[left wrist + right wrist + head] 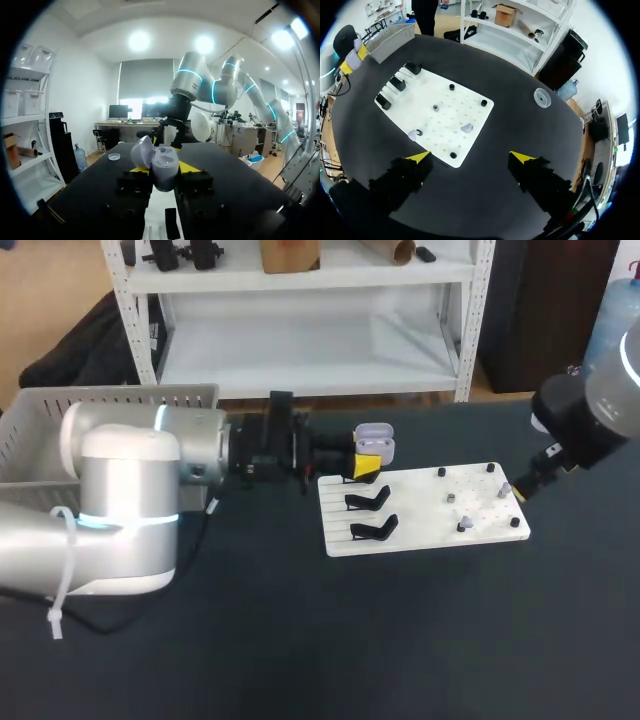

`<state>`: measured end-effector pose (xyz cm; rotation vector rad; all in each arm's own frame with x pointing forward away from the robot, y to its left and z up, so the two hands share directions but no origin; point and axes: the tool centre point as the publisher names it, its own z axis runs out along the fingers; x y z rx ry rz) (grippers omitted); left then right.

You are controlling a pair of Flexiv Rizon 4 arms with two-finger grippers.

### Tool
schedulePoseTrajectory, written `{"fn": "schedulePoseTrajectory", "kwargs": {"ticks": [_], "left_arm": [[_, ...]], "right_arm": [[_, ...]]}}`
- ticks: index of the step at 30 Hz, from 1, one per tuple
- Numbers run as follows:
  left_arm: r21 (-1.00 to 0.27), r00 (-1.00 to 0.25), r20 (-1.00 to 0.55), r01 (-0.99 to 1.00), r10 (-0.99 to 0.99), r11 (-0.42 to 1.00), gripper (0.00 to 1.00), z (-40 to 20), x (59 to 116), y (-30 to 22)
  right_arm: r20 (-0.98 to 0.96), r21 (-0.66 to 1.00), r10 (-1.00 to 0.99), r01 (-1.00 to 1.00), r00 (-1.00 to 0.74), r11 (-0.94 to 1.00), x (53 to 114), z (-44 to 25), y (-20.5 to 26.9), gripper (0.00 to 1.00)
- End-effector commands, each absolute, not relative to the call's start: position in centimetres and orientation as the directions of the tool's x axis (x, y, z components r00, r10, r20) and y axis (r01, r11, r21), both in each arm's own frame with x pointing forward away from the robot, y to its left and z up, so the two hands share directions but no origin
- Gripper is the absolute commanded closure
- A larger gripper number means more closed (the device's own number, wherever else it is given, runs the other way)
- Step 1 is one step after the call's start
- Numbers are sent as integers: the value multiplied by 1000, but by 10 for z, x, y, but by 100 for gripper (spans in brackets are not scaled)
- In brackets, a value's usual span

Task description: Pick up each earbud case from the left stands, insert the matching earbuds, close the lid, and place the case in the box.

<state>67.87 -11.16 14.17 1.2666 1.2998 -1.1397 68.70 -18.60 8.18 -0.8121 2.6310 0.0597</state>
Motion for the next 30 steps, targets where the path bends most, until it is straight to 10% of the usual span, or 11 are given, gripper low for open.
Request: {"fn": "schedulePoseTrajectory", "kwargs": {"ticks": [1,30], "left_arm": [[-1,-5,-995,999,104,40,100,142,673,-110],[-1,-5,-995,999,104,40,100,142,673,-110]], "right_arm": [[-347,-111,-536,-534,-769,838,696,84,-182,0],[-138,-221,-479,-445,-867,868,693,67,-150,0]]}}
